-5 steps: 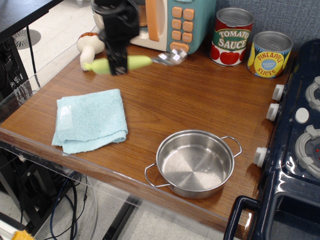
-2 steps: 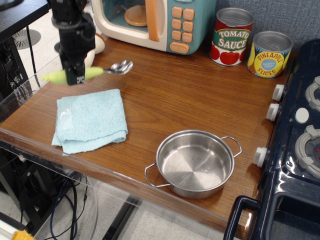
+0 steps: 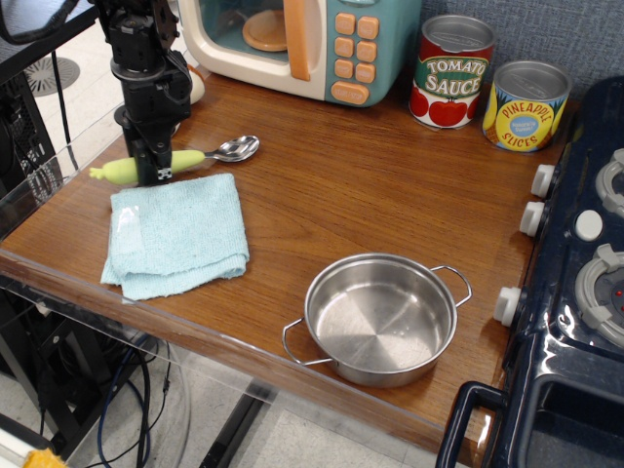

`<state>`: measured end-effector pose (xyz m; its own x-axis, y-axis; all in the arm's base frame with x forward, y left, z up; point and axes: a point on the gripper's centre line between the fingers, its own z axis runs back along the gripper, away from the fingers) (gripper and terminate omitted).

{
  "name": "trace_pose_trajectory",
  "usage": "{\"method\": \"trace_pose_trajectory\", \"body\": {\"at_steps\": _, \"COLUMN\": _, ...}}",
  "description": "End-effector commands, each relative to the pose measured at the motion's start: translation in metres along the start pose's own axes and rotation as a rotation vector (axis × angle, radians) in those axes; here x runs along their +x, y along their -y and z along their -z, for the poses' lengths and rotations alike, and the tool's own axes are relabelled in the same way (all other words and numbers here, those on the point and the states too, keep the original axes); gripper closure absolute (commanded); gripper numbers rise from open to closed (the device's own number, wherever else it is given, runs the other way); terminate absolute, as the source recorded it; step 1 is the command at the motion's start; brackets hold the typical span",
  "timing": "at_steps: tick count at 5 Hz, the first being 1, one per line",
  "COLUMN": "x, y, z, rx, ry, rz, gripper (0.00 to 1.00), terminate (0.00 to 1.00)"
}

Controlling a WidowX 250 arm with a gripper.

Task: Move the spoon between the microwave and towel

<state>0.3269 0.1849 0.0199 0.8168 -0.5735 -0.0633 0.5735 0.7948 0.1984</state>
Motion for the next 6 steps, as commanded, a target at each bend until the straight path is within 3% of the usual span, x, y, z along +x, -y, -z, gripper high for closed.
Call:
{"method": "trace_pose_trajectory", "body": {"at_steps": 1, "x": 0.011, "y": 0.005, "z": -0.017, "rx": 0.021, "ry": -0.013, "rz": -0.024, "gripper": 0.0, "terminate": 0.0}}
{"method": "trace_pose_trajectory", "body": {"at_steps": 3, "x": 0.007, "y": 0.005, "z": -0.03, "rx": 0.039, "ry": -0.048, "rz": -0.049, "gripper": 0.0, "terminate": 0.0}}
{"method": "trace_pose_trajectory", "body": {"at_steps": 6, "x": 0.004, "y": 0.013, "z": -0.091, "rx": 0.125, "ry": 0.063, "rz": -0.118, "gripper": 0.0, "terminate": 0.0}}
